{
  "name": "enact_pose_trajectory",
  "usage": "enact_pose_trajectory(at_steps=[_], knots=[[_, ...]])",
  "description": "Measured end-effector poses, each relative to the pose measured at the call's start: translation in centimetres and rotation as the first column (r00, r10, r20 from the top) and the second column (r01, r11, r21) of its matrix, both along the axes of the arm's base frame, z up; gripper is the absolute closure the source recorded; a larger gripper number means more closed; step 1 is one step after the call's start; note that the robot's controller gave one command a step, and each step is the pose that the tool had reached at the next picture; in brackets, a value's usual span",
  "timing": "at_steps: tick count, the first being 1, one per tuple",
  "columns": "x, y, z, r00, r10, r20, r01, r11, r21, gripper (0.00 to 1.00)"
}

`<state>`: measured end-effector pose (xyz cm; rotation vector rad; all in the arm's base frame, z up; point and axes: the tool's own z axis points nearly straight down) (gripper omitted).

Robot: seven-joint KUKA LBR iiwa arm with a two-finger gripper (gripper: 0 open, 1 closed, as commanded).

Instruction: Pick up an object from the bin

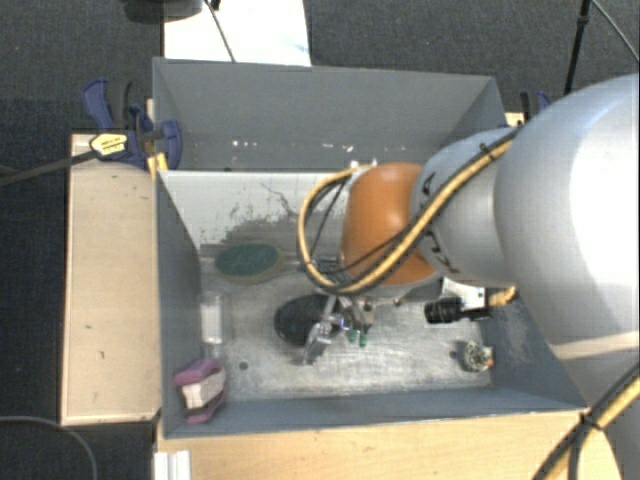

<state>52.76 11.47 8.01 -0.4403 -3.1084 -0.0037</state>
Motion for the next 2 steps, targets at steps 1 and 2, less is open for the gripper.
enact_pose_trajectory(at_steps=[1,2], knots=[[0.1,-0.3,0.1,1.0,-0.003,0.002,0.003,1.0,-0.001,1.0],[-0.7,-1.4,14.2,0.999,0.031,0.01,-0.031,1.0,-0.001,1.0]])
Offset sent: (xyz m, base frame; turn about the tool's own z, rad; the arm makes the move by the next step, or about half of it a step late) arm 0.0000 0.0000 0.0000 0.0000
